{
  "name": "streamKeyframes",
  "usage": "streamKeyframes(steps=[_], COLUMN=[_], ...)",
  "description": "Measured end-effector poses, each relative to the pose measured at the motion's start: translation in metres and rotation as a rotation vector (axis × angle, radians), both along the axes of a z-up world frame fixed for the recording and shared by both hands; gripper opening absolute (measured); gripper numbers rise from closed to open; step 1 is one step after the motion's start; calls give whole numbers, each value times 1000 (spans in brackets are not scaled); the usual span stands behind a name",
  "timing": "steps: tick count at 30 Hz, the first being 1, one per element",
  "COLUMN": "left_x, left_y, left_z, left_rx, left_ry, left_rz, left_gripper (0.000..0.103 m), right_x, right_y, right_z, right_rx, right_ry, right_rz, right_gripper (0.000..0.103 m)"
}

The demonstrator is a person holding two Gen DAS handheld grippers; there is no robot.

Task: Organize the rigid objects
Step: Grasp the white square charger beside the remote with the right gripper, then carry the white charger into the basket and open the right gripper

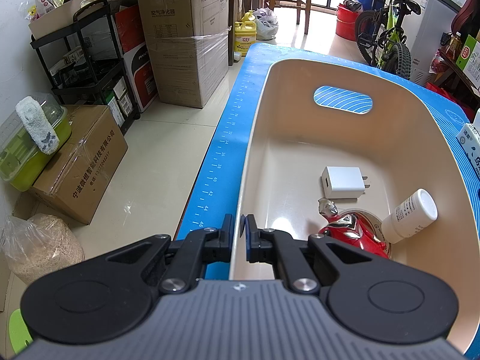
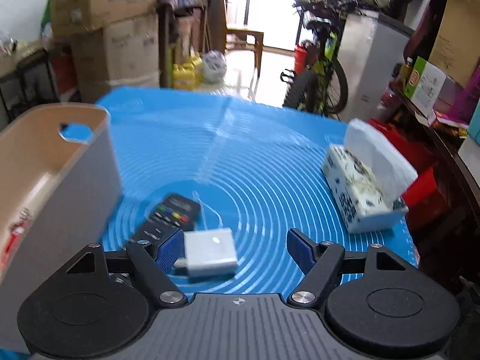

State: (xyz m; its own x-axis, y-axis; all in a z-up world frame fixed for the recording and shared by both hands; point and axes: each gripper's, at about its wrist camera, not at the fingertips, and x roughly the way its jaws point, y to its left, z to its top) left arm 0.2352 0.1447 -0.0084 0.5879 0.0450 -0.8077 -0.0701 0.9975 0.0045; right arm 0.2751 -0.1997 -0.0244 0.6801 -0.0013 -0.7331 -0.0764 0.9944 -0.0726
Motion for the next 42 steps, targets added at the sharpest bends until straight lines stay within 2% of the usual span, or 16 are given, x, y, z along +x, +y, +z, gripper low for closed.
streamKeyframes(steps=[9,17,22,24,25,26,31,33,42], left_x=[0,0,0,0,0,0,0,0,1], left_y=[0,0,0,0,0,0,0,-1,-1], left_z=[0,0,0,0,0,0,0,0,0], left_rx=[0,1,0,0,0,0,-1,-1,-1], left_ry=[0,0,0,0,0,0,-1,0,4], left_rz=[0,0,0,1,1,1,0,1,-2], left_gripper=[9,9,9,9,9,9,9,9,9], right_x=[18,30,38,39,40,39,31,22,-1], right_y=[7,20,17,17,16,16,12,11,14], right_z=[-28,-45,-49,-51,-51,-51,-51,-49,-1], right_rx=[-7,-78,-51,-32,-2,21,20,-4,45], right_ry=[37,62,76,81,89,94,78,38,-92], right_rz=[59,59,46,54,65,71,63,58,51], right_gripper=[80,79,78,73,63,56,56,56,56])
